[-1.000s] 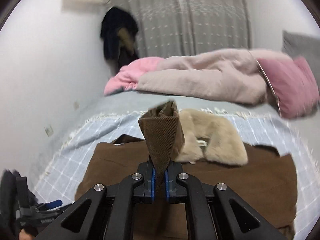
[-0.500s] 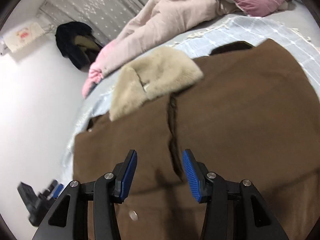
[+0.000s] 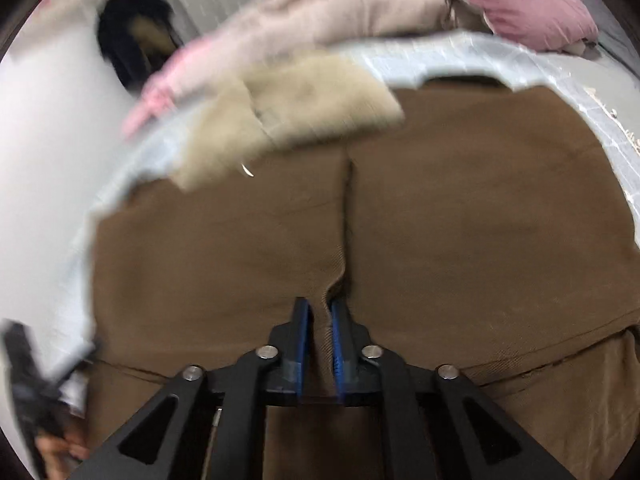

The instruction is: Fold large clothes

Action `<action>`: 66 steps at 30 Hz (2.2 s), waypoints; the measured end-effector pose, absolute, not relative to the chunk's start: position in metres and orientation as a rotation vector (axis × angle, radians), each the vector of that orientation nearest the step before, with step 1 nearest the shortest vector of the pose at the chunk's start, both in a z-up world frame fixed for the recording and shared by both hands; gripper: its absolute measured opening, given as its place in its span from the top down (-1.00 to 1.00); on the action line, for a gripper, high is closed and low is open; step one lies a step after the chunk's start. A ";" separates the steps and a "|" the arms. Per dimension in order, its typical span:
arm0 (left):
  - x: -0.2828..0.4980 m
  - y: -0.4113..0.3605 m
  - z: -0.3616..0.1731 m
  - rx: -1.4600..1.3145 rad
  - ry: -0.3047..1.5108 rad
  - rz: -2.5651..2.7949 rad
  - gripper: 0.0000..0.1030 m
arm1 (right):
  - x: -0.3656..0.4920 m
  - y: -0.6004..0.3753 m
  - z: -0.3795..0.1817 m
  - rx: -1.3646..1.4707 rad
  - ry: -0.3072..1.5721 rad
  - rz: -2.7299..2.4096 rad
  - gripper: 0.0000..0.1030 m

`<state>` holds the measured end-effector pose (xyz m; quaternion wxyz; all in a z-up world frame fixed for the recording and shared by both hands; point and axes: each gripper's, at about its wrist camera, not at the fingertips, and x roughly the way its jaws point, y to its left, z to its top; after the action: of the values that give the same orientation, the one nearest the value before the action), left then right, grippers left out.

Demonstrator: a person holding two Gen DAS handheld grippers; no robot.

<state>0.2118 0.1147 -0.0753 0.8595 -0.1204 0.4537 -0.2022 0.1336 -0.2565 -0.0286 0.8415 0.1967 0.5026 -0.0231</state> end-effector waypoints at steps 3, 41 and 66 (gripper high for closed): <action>0.209 0.114 -0.070 -0.283 0.952 -0.423 0.45 | 0.125 -0.262 -0.014 0.450 1.029 -0.077 0.47; 0.032 0.135 -0.033 0.049 0.987 -0.295 -0.96 | -0.095 -0.281 0.043 0.147 0.949 -0.135 -0.41; -0.011 0.176 -0.089 0.067 1.170 -0.281 -0.99 | -0.179 -0.405 -0.019 0.358 1.150 -0.285 -0.43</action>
<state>-0.0109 0.1757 -0.0888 0.8240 0.0315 0.5501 -0.1322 -0.1791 -0.4050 -0.0194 0.8144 0.1679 0.5391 -0.1338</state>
